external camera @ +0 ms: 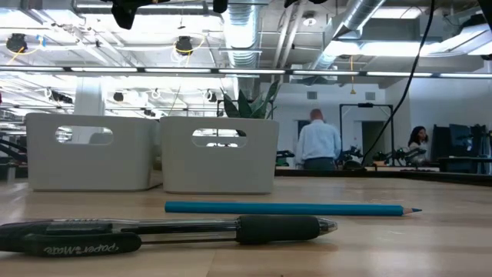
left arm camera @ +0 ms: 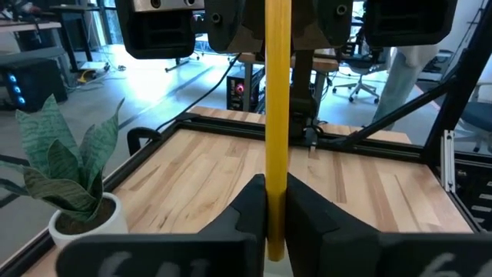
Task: Sort pens & pencils
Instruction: Put the yellow pencil into the left gray bin, then put the green pencil into the left gray bin
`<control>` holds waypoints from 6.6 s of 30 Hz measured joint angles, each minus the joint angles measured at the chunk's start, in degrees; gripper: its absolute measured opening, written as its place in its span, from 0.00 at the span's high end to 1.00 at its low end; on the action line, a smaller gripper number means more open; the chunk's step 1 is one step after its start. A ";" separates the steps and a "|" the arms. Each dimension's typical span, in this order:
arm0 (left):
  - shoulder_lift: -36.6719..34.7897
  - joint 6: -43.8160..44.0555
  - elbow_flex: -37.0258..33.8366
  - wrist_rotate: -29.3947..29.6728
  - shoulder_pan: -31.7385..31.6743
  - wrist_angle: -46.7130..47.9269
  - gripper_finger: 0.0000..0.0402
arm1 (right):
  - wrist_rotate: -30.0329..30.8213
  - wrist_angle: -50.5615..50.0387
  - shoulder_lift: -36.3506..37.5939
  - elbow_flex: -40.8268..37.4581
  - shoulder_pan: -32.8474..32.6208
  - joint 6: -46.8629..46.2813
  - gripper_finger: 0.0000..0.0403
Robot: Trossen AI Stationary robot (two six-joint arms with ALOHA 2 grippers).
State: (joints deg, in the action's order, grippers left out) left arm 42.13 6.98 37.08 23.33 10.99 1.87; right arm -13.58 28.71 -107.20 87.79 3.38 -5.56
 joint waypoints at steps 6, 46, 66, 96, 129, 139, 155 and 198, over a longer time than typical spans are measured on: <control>0.00 -0.69 0.00 0.02 -0.01 0.00 0.98 | -0.01 -0.02 0.00 0.00 0.00 0.02 0.88; 0.00 -2.22 -0.02 1.41 -0.01 0.33 0.97 | 0.24 -1.22 0.04 0.01 0.08 -0.44 0.86; -0.02 -1.86 0.00 1.36 -0.01 -0.33 0.97 | 0.54 -2.76 -0.13 -0.07 0.50 -0.57 0.74; 0.31 38.17 -0.02 -1.83 1.41 30.01 0.97 | 8.86 -63.87 12.65 -3.93 5.11 -3.80 0.49; 23.87 72.38 0.00 -18.40 7.42 36.07 0.96 | 21.16 -59.79 36.29 -27.19 5.00 -8.04 0.48; 24.57 72.11 0.00 -19.69 7.23 36.05 0.91 | 21.14 -59.49 36.28 -27.17 4.99 -7.89 0.49; 24.55 72.22 0.00 -19.61 7.18 35.54 0.91 | 21.09 -59.54 36.28 -27.17 5.00 -7.53 0.48; 24.50 62.96 0.00 -14.97 7.16 30.87 0.72 | 21.09 -59.56 36.28 -27.12 4.99 -7.37 0.49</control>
State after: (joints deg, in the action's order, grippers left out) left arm 66.63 69.94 37.08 8.36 18.15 32.74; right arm 7.51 -30.85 -70.91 60.66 8.37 -12.93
